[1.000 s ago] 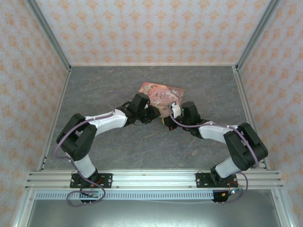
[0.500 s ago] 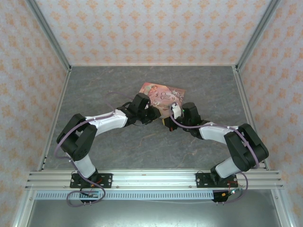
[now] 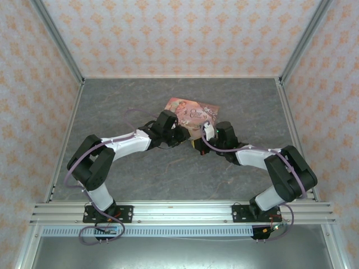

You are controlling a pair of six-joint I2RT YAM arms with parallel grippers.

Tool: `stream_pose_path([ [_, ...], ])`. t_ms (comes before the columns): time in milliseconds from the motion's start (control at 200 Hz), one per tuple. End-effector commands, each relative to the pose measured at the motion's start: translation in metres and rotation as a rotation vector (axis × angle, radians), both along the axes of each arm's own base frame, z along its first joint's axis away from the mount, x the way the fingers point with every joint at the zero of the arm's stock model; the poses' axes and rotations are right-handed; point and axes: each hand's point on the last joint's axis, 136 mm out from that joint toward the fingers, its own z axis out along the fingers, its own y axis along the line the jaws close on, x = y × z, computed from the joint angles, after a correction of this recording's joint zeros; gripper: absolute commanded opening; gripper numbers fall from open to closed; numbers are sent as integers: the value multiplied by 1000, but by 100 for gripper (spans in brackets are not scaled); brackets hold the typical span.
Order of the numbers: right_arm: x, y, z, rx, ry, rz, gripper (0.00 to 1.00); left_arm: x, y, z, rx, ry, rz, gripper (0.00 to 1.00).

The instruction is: Unlock the padlock with the key

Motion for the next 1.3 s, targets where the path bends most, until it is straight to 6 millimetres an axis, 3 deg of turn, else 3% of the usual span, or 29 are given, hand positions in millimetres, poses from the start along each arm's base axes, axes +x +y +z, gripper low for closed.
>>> stream_pose_path([
  [0, 10, 10, 23, 93, -53, 13, 0, -9, -21, 30, -112, -24, -85, 19],
  [295, 22, 7, 46, 180, -67, 18, 0, -15, -18, 32, -109, -32, -98, 19],
  [886, 28, 14, 25, 108, -69, 2, 0, -13, -24, 41, -158, -32, -93, 19],
  [1296, 35, 8, 30, 52, -194, -28, 0, -16, -28, 45, -181, 3, -102, 19],
])
